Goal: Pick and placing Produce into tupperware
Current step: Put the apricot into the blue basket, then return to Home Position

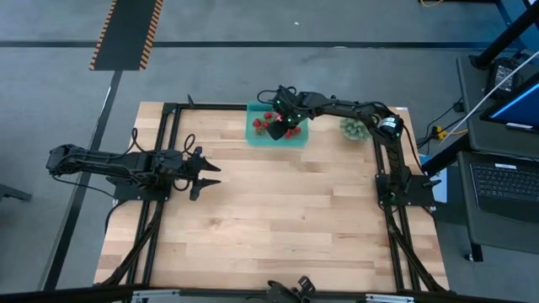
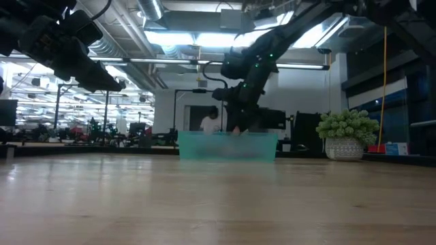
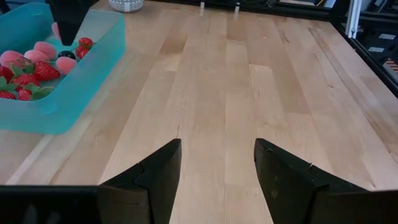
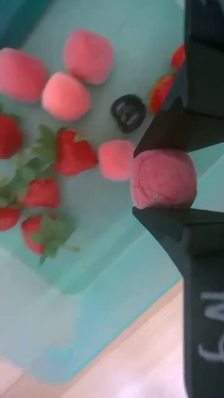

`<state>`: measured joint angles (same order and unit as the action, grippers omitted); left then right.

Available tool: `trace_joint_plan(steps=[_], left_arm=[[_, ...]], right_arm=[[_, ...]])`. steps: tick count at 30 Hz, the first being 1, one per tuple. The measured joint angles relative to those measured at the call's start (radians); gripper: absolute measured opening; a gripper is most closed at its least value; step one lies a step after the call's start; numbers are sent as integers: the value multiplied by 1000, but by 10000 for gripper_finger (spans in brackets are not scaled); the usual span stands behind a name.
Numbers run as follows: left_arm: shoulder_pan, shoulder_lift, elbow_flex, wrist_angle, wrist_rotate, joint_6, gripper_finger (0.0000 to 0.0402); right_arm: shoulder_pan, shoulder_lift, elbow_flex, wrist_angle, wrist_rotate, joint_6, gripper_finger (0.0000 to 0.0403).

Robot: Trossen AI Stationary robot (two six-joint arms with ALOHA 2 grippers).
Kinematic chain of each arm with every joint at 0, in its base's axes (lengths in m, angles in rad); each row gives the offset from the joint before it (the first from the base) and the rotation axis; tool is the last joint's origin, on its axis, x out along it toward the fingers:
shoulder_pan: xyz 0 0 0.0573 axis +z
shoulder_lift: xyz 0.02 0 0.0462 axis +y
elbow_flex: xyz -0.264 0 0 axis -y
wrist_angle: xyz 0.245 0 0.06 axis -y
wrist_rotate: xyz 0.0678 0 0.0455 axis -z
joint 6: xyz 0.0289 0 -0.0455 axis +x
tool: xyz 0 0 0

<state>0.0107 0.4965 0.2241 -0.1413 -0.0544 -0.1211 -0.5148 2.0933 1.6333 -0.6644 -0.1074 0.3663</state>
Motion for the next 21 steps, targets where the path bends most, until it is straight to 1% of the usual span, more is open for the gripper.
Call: trace_joint_plan(steps=[5,8,21], left_arm=[[0,0,0,0,0,1,195],[0,0,0,0,0,1,195],[0,0,0,0,0,1,195]], right_arm=[[-1,0,-3,2,1,0,126],[-1,0,-3,7,1,0,136],[-3,0,-1,7,2,25,222]])
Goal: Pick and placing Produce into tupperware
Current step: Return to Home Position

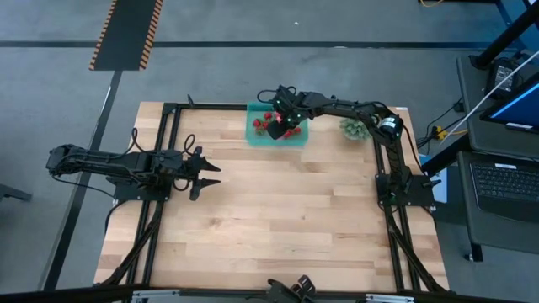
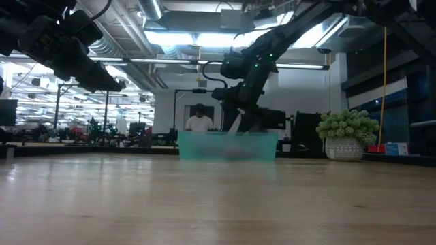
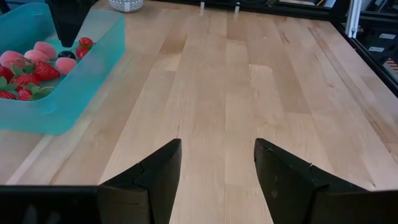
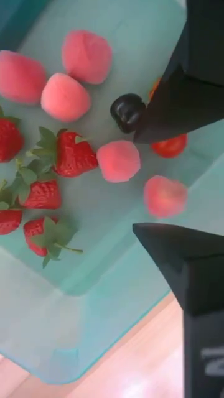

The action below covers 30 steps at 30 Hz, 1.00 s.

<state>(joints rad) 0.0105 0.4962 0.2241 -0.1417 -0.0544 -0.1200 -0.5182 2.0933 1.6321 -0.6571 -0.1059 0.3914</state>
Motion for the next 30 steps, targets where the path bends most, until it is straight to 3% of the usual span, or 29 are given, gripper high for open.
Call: trace_joint_plan(steps=[14,22,30], left_arm=[[0,0,0,0,0,-1,195],[0,0,0,0,0,-8,195],[0,0,0,1,0,-14,195]], right_arm=[[5,-2,159,-44,-1,10,236],[14,-2,181,-53,-6,28,236],[47,-22,180,-106,-79,-128,236]])
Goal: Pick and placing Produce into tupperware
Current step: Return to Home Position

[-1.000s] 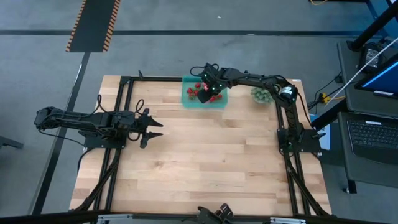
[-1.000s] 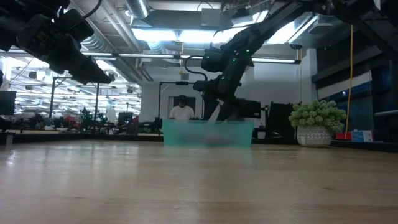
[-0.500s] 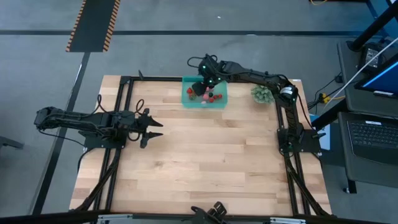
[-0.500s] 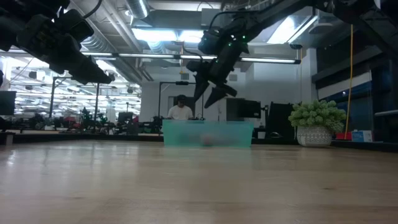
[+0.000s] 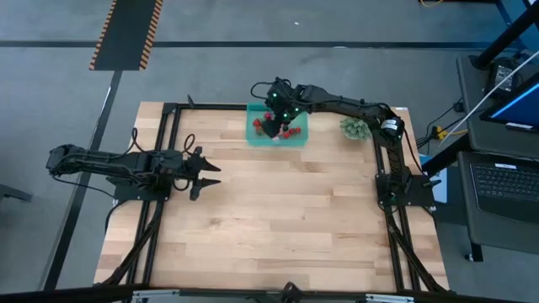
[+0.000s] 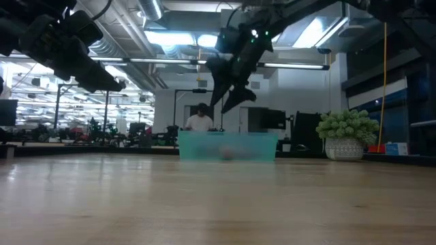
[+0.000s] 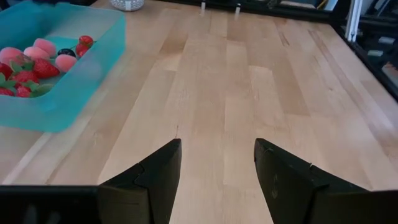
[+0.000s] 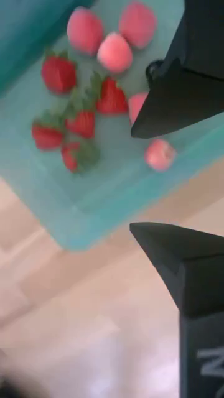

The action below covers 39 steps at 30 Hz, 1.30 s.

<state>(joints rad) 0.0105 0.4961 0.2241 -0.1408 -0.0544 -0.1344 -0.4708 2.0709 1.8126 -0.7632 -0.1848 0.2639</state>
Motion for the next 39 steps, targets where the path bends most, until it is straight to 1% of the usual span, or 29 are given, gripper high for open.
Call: trace_joint_plan(steps=[8,11,13,16,19,23,26,28,30,36,39], left_arm=[[0,-8,0,9,0,-21,195],[0,-13,0,16,2,-23,195],[0,-15,0,19,12,-24,195],[0,-26,0,19,13,-26,195],[1,-49,0,20,15,-31,195],[1,-90,0,22,15,-11,195],[1,-127,0,22,15,-5,195],[1,-150,0,22,16,2,195],[1,-172,0,21,23,12,195],[1,-252,0,4,24,14,195],[1,-309,0,-26,39,14,195]], right_arm=[[106,-97,-9,-26,3,-75,236],[152,-155,-55,11,9,-91,236],[177,-207,-123,61,9,-92,236],[201,-325,-285,168,12,-89,236],[216,-483,-509,350,13,-57,236],[235,-704,-809,643,11,4,236],[249,-851,-995,866,10,15,236],[259,-932,-1100,994,10,16,236],[267,-999,-1187,1079,9,15,236],[274,-1171,-1388,1195,9,21,236],[274,-1265,-1503,1300,9,23,236]])
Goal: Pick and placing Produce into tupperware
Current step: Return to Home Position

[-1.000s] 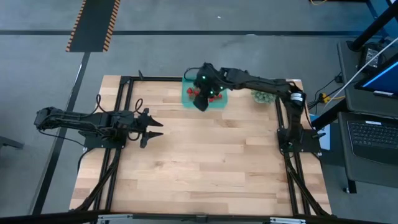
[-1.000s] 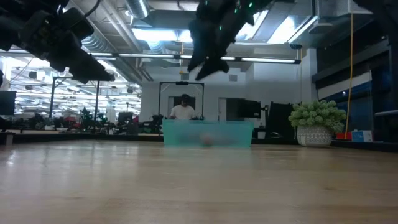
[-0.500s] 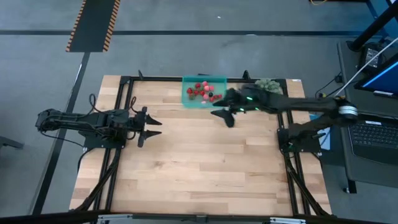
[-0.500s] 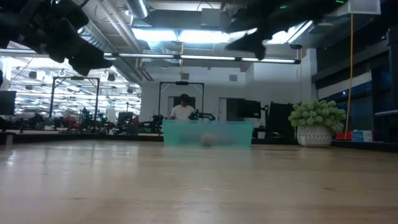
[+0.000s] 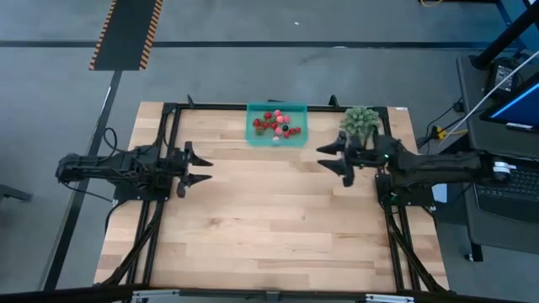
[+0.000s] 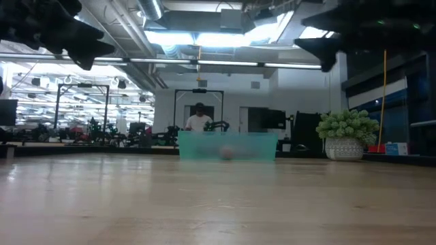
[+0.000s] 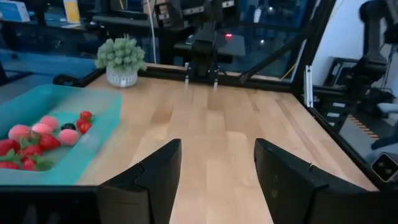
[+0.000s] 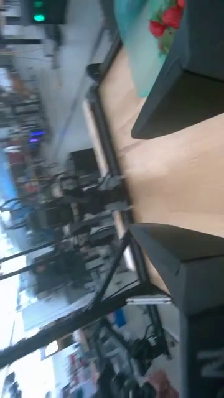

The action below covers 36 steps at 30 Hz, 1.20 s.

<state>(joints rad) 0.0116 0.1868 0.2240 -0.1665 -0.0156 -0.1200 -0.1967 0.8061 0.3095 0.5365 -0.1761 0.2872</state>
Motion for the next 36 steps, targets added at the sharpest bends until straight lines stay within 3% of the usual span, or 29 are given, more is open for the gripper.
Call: trace_joint_plan(steps=[5,14,22,29,36], left_arm=[[0,-93,0,-59,3,0,195],[0,-176,0,-139,3,-9,195],[0,-184,-25,-115,-23,-20,195],[0,-184,-93,-18,-22,-37,195],[0,-185,-216,235,-9,-21,195]], right_arm=[[0,-174,-166,95,-1,27,236],[0,-423,-302,65,-49,0,236],[0,-620,-302,-208,-62,-24,236],[0,-770,-301,-399,-62,-57,236],[0,-805,-301,-458,-55,-95,236]])
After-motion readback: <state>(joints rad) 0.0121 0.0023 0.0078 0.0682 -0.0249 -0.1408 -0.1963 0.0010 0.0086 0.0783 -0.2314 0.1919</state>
